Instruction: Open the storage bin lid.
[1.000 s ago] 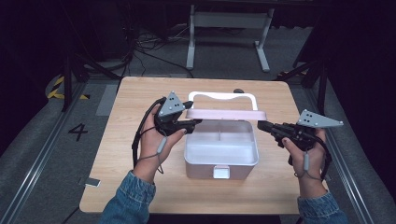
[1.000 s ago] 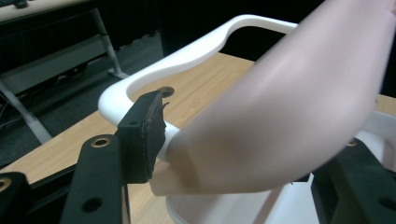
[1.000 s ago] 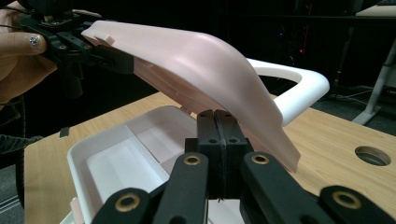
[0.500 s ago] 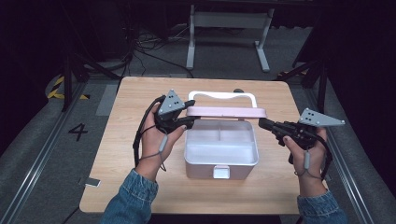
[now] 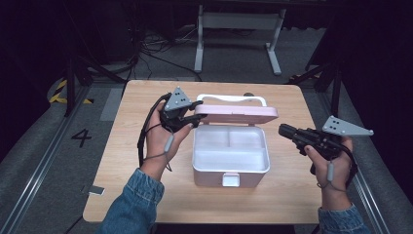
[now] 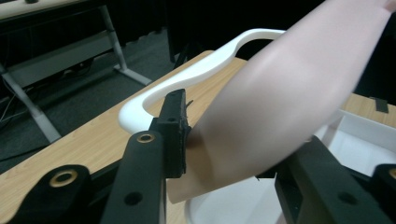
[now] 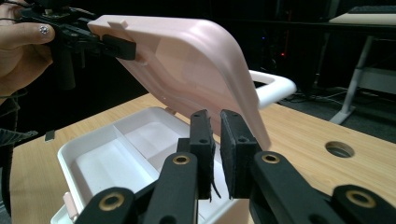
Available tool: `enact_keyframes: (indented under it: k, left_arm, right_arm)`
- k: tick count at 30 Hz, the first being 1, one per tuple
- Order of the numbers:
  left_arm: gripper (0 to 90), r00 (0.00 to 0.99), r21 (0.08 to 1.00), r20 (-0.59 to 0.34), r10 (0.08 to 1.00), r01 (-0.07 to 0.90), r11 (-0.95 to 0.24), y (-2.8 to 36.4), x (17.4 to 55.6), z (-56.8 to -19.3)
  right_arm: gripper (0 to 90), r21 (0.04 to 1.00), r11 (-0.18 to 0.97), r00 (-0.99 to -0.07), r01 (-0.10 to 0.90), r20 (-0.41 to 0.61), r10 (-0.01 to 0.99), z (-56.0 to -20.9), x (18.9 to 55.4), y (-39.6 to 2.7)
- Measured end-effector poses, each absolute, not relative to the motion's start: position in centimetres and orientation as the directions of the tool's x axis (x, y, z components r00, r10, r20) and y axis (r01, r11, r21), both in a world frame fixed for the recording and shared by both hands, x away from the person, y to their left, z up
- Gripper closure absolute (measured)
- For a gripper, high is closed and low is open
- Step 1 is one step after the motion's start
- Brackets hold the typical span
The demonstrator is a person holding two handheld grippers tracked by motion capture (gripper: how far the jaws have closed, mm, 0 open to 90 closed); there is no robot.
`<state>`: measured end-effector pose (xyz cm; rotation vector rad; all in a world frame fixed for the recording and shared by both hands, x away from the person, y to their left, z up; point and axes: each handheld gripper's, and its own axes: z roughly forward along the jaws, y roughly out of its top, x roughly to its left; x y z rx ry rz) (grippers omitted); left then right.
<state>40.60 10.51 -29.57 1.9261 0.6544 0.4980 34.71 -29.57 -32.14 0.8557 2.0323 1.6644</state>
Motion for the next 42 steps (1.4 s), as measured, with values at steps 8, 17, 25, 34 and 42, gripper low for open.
enact_keyframes:
  k: [8,17,25,34,42]
  left_arm:
    - [67.7,0.754,0.885,0.061,0.654,0.262,-0.385,10.0,42.2,-28.5]
    - [68.2,0.723,0.872,0.060,0.688,0.298,-0.389,9.5,44.5,-28.3]
    - [65.6,0.700,0.860,0.049,0.713,0.333,-0.386,9.1,46.8,-28.5]
    - [58.6,0.660,0.847,0.059,0.749,0.365,-0.387,7.9,49.1,-29.2]
    - [54.0,0.642,0.826,0.019,0.766,0.421,-0.374,7.8,51.0,-30.1]
  right_arm:
    - [83.8,0.971,0.087,-0.707,0.223,0.100,0.700,-31.9,33.7,-32.1]
    - [81.8,0.950,0.107,-0.678,0.293,0.127,0.724,-32.8,34.4,-33.5]
    - [80.7,0.940,0.121,-0.670,0.318,0.133,0.730,-33.1,34.8,-34.1]
    - [79.0,0.941,0.100,-0.667,0.323,0.151,0.730,-33.1,35.0,-34.7]
    - [78.8,0.939,0.093,-0.666,0.330,0.162,0.728,-33.4,35.3,-34.9]
